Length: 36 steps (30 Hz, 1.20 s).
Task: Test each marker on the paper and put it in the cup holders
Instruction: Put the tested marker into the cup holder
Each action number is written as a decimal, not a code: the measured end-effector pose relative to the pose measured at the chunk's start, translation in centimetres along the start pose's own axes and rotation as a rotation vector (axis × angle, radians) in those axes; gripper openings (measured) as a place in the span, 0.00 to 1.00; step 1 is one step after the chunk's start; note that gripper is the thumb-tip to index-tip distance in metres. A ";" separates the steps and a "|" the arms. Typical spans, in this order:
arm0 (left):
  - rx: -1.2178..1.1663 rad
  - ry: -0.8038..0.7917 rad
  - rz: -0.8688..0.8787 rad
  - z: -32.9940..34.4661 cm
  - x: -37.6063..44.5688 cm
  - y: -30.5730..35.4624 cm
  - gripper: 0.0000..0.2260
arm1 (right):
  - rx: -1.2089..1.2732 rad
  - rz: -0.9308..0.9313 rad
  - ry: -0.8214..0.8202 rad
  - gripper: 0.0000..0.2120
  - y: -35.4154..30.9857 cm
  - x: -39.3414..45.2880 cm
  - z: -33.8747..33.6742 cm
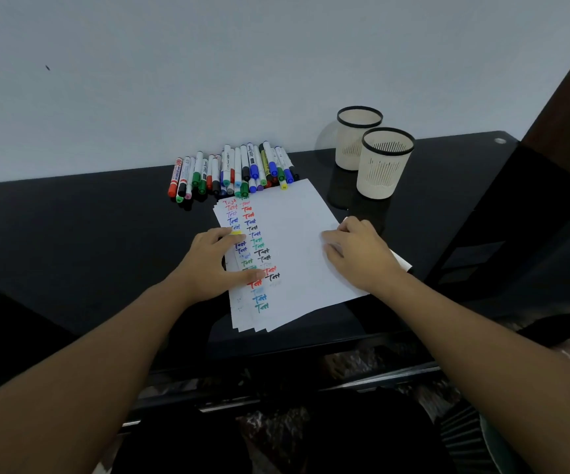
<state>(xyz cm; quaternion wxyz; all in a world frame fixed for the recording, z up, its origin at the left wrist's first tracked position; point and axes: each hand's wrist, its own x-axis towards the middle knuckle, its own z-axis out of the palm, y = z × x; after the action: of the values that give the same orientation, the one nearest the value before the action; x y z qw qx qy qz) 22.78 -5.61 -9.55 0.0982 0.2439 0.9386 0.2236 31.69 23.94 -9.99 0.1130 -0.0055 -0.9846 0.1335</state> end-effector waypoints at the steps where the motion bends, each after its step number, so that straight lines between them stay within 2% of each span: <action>1: 0.020 -0.002 0.014 -0.3 0.1 0.0 0.43 | 0.005 0.007 -0.014 0.11 0.0 0.1 -0.1; 4: 0.044 0.030 0.032 -1.1 1.1 -0.3 0.39 | 0.051 0.033 -0.052 0.14 0.1 1.1 -0.4; 10: 0.009 0.234 0.013 -1.1 3.6 -1.3 0.26 | 0.091 0.039 -0.023 0.17 -0.9 6.8 -0.5; 14: -0.080 0.325 -0.012 0.0 4.0 -2.0 0.26 | 0.091 0.024 0.009 0.17 -1.9 11.8 -0.1; 21: -0.117 0.368 0.005 0.5 4.5 -2.6 0.26 | 0.264 0.247 0.022 0.15 -3.3 18.5 2.2; 25: -0.124 0.371 0.008 0.5 4.6 -2.5 0.26 | 0.199 0.263 0.005 0.20 -3.5 19.7 3.2; 36: -0.131 0.382 0.021 0.6 4.6 -2.6 0.26 | 0.211 0.309 0.077 0.11 -3.8 19.7 3.5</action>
<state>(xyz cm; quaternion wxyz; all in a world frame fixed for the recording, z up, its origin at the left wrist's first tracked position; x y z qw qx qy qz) 17.89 -5.15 -11.66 -0.0684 0.1997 0.9210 0.3273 11.83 20.16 -7.93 0.1288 -0.1498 -0.9475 0.2516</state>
